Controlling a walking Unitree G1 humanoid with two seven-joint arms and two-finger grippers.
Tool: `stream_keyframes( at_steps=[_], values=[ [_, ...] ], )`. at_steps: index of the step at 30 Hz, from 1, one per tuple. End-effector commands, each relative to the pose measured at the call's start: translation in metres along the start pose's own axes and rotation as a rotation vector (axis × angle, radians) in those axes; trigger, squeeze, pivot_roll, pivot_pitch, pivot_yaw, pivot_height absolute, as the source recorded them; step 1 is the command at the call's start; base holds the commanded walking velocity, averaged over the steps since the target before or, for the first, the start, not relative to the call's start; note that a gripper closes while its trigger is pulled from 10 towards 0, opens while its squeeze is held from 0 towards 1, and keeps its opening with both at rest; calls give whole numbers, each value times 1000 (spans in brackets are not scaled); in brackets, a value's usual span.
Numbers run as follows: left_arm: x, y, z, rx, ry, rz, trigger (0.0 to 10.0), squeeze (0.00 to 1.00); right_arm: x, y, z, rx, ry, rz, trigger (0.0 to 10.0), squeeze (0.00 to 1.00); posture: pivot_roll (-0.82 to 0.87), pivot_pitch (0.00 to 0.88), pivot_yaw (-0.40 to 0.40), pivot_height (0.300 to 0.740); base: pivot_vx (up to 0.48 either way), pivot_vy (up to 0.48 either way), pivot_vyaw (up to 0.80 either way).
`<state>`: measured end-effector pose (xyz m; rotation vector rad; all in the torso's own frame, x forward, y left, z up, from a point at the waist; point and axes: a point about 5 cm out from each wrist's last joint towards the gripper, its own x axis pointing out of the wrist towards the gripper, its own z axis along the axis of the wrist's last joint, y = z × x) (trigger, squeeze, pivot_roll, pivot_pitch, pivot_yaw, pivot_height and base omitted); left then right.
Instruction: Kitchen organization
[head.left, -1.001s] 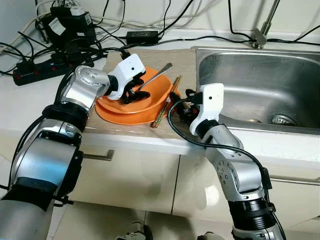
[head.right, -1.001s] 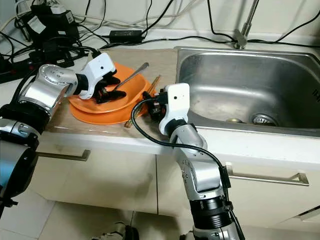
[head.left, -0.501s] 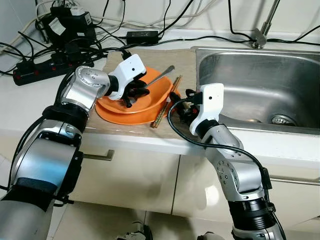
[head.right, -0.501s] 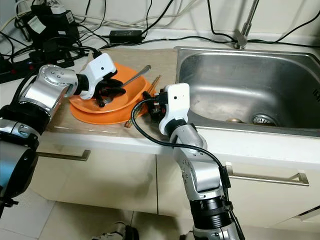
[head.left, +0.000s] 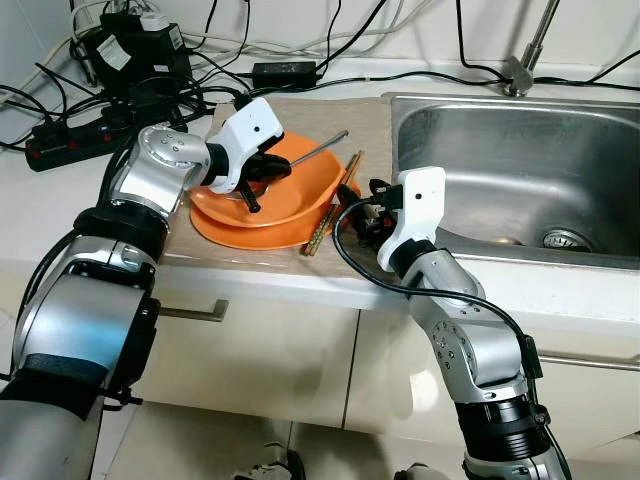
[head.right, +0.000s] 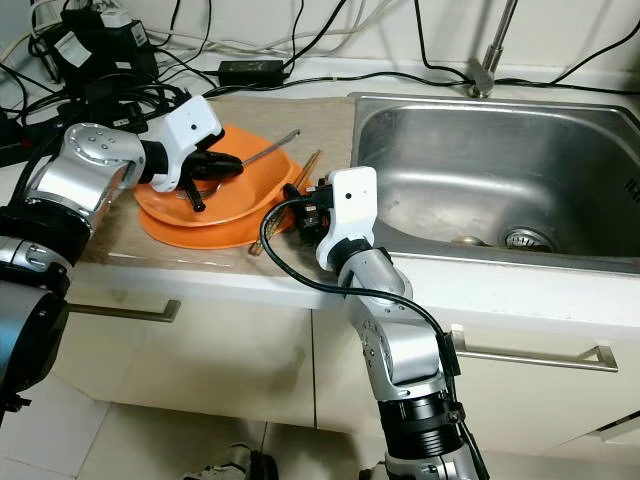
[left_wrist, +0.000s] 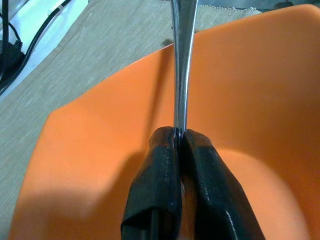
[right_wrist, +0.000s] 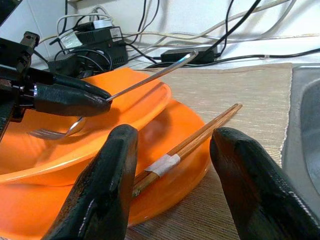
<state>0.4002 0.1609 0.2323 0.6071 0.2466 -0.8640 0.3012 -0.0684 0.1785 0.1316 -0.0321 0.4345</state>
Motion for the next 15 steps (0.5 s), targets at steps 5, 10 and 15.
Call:
stream_keyframes(
  at_steps=[5,10,15],
  values=[
    [-9,10,12,19,-32,32,0,0,-2,1,1,0,-1,-3,10000,0,-31,30,63,707,0,0,0],
    [-14,15,18,30,-52,52,0,0,0,-1,3,-4,-8,-12,10000,0,-29,30,62,707,0,0,0],
    [-17,15,19,38,-60,47,0,0,9,-6,30,-14,-92,-14,10000,0,-22,28,60,707,0,0,0]
  ],
)
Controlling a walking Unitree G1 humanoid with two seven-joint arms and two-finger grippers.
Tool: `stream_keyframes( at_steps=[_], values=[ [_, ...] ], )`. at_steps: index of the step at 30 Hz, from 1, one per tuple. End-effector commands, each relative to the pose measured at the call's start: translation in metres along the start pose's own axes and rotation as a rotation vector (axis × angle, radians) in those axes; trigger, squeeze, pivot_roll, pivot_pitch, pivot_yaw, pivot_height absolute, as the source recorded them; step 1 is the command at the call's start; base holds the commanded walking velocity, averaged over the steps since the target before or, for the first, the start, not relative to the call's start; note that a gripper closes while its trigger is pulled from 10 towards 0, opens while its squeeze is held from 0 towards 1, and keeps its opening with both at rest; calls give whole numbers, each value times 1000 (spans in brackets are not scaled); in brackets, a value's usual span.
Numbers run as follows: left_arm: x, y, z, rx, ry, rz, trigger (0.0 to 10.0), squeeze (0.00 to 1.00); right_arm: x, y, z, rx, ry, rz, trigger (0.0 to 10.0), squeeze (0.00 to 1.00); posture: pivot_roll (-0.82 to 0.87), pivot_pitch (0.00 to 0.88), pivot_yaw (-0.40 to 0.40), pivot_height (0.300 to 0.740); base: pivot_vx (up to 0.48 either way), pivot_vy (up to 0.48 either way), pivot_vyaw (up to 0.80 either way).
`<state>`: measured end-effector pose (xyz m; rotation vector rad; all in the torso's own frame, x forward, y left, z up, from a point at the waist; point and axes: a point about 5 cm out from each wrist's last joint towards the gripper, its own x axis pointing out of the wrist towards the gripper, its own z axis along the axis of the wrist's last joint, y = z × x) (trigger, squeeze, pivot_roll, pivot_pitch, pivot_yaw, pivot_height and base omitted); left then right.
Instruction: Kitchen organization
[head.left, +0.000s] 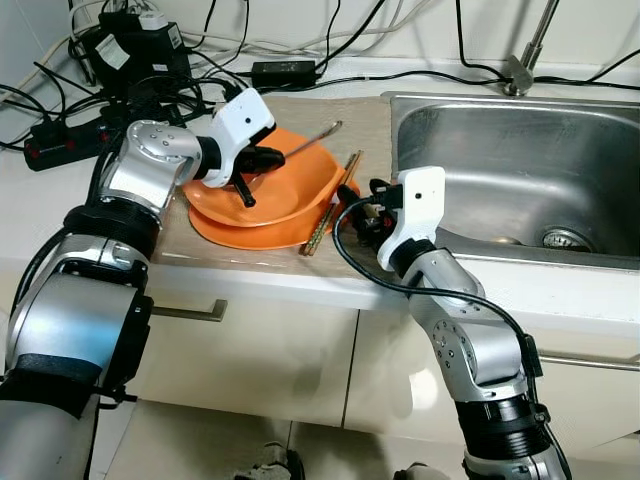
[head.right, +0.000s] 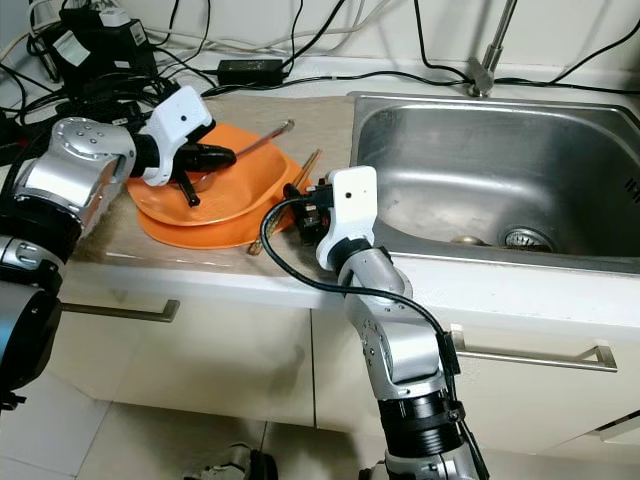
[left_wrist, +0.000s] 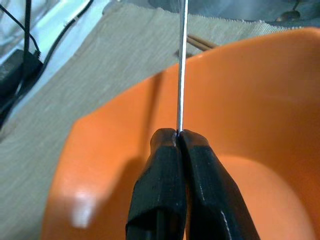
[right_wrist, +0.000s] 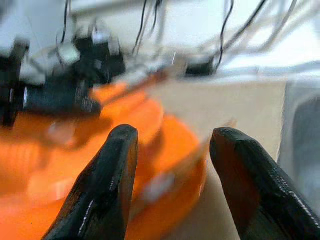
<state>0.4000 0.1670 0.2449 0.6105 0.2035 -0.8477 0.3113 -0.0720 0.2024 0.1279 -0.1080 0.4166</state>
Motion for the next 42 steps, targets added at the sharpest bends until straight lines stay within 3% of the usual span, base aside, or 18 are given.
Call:
stream_keyframes(
  at_steps=[1,5,11,14,16,19,33,42],
  values=[
    [-6,7,12,21,-30,19,0,0,1,-3,9,-3,-29,-6,10000,0,-22,28,59,707,0,0,0],
    [-7,7,11,21,-32,18,0,0,6,-7,20,-26,-67,-15,10000,0,-21,27,57,707,0,0,0],
    [-7,5,16,28,-54,7,0,0,12,-8,19,17,-67,-22,10000,0,-19,27,57,707,0,0,0],
    [-8,6,18,32,-59,9,0,0,14,-7,18,60,-63,-20,10000,0,-17,27,57,707,0,0,0],
    [-12,8,23,47,-71,12,0,0,19,-8,14,158,-52,-41,10000,0,-12,26,59,707,0,0,0],
    [-14,9,26,58,-77,11,0,0,21,-10,13,213,-52,-60,10000,0,-6,24,62,707,0,0,0],
    [-17,-4,51,135,-146,-55,0,0,39,1,11,365,-94,-49,10000,0,9,10,66,707,0,0,0],
    [-20,-10,54,143,-155,-79,0,0,49,12,28,479,-173,33,10000,0,18,2,67,707,0,0,0]
  ],
)
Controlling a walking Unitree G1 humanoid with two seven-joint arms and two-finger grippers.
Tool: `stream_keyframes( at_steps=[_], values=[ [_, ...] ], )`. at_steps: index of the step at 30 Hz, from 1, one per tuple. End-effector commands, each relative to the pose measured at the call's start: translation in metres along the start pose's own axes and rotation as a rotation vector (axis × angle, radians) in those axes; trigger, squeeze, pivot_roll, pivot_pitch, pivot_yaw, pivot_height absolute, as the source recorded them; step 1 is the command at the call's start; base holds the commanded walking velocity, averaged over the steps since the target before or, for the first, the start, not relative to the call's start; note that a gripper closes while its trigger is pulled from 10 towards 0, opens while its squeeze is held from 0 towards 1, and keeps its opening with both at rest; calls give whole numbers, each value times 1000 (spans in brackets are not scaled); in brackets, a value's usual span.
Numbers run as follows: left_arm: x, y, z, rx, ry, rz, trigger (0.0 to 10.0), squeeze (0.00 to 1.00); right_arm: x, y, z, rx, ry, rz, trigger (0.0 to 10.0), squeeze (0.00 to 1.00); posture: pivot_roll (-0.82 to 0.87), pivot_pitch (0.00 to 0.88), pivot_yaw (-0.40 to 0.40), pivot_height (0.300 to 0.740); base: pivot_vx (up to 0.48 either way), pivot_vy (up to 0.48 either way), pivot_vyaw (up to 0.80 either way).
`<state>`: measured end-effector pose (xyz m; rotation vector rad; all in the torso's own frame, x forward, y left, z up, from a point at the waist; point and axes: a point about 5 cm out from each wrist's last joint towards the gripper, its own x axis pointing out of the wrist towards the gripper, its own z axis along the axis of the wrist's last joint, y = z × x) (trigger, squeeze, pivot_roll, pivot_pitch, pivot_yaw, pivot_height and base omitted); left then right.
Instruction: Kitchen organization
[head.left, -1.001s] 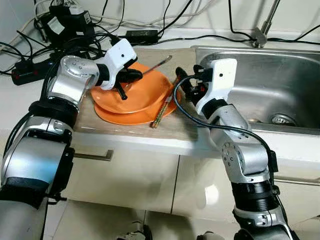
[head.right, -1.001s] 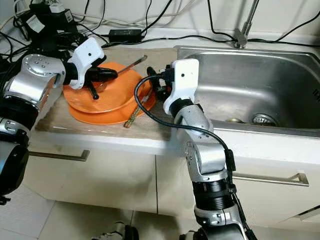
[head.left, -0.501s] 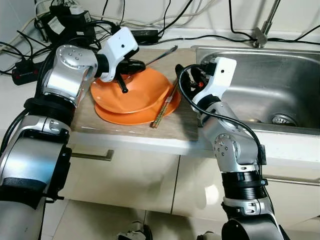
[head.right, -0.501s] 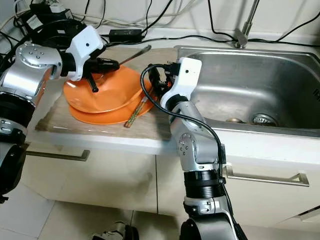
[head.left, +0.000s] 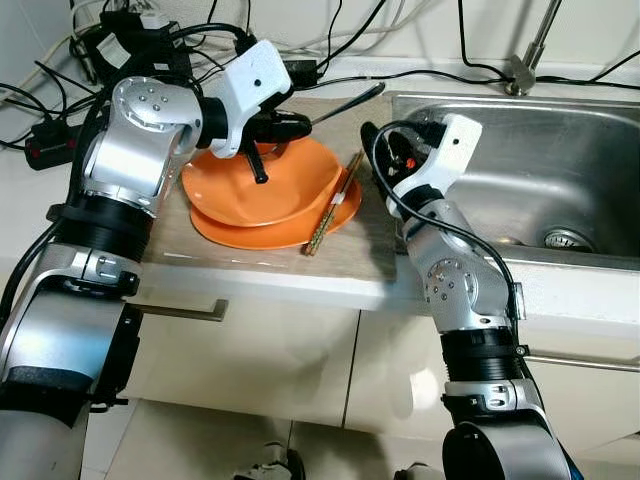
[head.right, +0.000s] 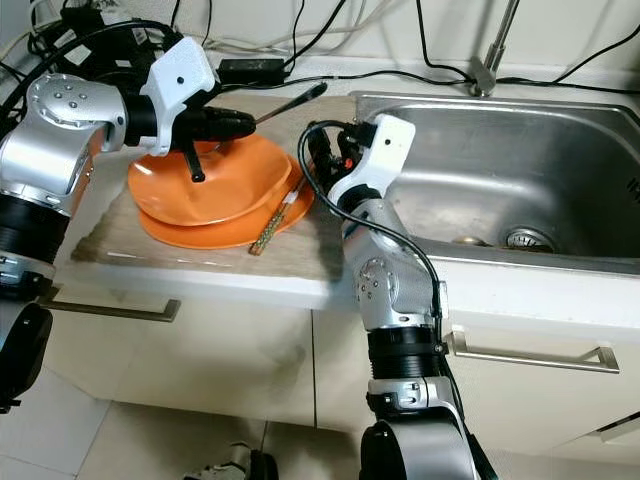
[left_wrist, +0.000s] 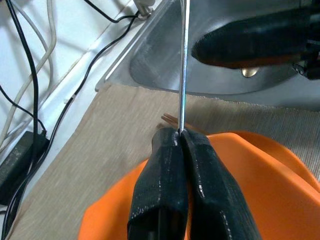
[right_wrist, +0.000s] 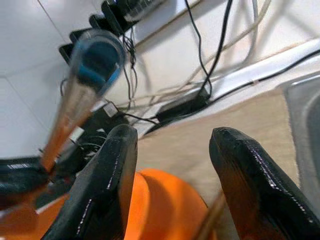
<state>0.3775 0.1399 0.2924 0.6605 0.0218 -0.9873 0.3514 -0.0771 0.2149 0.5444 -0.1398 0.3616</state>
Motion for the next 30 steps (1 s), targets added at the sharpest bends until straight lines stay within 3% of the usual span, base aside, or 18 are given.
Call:
stream_keyframes(
  at_steps=[1,8,19,24,30],
  values=[
    [-4,0,-2,2,12,0,0,0,13,40,3,118,-27,113,10000,0,19,3,67,707,0,0,0],
    [-4,0,-8,-21,34,11,0,0,13,55,5,209,-5,180,10000,0,15,7,71,707,0,0,0],
    [-1,-1,-9,-26,38,9,0,0,11,71,10,242,8,248,10000,0,9,12,71,707,0,0,0],
    [-1,-1,-9,-26,41,9,0,0,11,76,13,233,8,268,10000,0,11,14,70,707,0,0,0],
    [-2,-2,-5,-13,26,-1,0,0,12,74,12,156,-15,251,10000,0,13,15,69,707,0,0,0]
  ],
)
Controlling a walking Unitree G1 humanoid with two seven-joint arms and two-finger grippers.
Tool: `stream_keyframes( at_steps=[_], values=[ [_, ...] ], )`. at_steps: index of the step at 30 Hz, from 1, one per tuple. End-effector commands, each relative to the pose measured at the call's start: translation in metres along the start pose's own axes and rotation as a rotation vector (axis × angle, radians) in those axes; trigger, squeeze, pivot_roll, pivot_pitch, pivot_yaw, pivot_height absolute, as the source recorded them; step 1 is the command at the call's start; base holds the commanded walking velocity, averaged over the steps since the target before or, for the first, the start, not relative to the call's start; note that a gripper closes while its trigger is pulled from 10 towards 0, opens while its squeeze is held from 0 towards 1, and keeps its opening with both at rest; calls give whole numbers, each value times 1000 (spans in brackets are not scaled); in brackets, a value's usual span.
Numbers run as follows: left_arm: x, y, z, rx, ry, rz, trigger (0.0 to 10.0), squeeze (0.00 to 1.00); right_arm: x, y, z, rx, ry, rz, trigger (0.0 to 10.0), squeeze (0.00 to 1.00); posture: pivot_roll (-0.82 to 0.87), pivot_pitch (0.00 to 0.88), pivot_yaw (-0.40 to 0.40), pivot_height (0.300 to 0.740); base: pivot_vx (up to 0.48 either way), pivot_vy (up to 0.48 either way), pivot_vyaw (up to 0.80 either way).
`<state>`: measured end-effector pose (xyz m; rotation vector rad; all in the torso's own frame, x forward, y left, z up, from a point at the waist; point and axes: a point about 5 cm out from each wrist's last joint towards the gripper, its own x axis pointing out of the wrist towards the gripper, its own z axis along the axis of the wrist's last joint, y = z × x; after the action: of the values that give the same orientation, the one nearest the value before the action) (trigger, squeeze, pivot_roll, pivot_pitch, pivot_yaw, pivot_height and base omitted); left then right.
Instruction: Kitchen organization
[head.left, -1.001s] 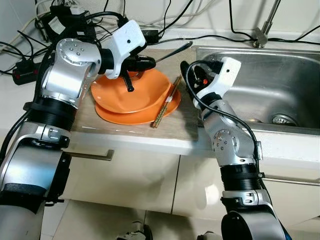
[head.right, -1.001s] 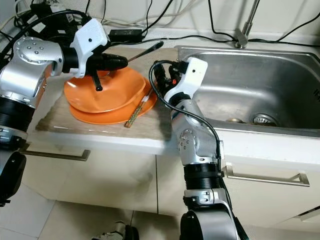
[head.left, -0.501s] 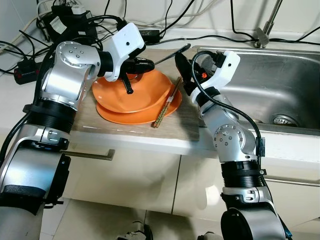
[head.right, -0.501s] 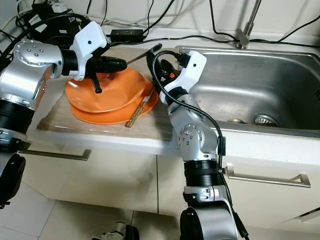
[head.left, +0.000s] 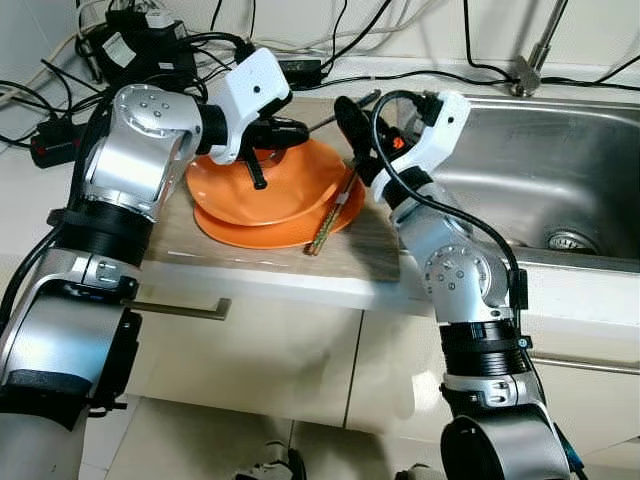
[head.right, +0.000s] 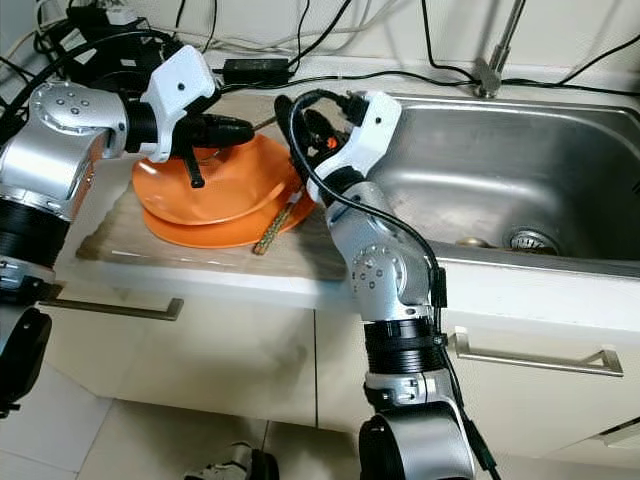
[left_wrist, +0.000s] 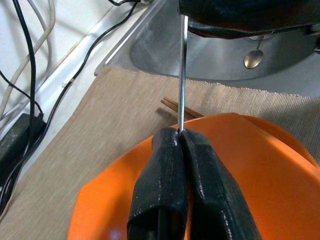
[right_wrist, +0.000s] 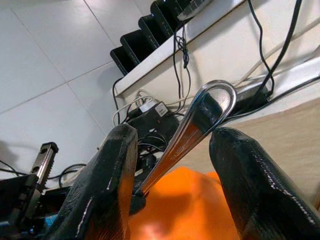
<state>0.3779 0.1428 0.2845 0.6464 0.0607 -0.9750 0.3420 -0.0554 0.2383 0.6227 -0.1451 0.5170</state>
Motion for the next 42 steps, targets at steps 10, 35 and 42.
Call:
stream_keyframes(
  at_steps=[10,35,42],
  values=[
    [-3,-3,10,36,-24,-21,0,0,15,39,2,-148,-83,86,10000,0,16,19,70,707,0,0,0],
    [-6,-14,25,72,-80,-62,0,0,16,23,-3,-256,-135,-16,0,0,14,4,68,707,0,0,0],
    [-6,-12,23,74,-66,-44,0,0,16,22,-3,-255,-142,-24,0,0,13,7,69,707,0,0,0]
  ],
)
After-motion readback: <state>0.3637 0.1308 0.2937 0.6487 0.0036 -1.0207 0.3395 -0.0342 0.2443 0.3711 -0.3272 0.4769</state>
